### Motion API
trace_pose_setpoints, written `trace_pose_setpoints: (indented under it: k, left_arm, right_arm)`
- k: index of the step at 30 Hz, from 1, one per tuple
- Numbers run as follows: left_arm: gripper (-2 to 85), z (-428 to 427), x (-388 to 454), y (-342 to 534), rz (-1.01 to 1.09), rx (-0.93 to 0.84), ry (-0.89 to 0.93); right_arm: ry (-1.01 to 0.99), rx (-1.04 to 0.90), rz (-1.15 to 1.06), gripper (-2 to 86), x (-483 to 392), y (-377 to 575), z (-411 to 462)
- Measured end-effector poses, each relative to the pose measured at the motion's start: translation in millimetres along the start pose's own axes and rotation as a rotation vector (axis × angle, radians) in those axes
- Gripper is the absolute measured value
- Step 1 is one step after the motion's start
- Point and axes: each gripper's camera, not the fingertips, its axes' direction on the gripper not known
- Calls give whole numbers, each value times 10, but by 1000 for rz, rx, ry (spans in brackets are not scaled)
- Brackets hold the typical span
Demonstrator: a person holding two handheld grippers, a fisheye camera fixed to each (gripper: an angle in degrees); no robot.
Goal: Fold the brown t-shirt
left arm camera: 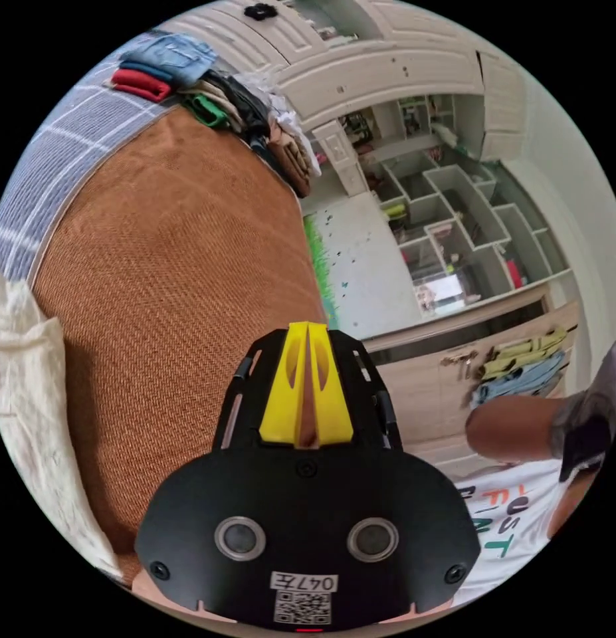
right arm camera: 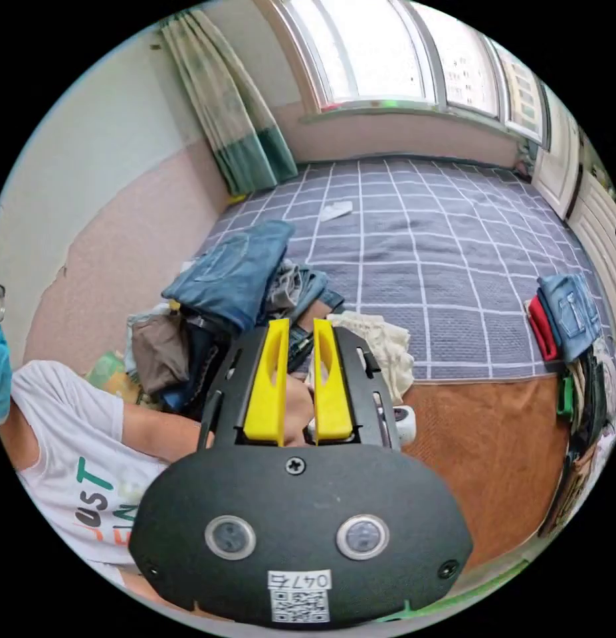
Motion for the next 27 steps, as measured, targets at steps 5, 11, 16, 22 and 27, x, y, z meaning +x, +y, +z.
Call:
trace_pose_setpoints:
  k: [5,11,16,22,27]
  left_arm:
    - [-10,1150,527,-202,112,-356,7]
    - [-10,1939,903,-280,197,-584,-82]
    - [-10,2015,965,-401,185,-572,-29]
    - [-10,2119,1065,-480,194,-606,-10]
    - [-10,2225,1198,-450,251,-695,-38]
  right_arm:
    - [-6,-185,-49,27,-53,-79,718]
    - [207,-480,-165,107,-270,-233,1641]
    - [395,-592,-262,98,-391,-128,2051]
    - [501,-614,-358,6,-182,96,1636]
    - [584,-575,-426,4,268,496,624]
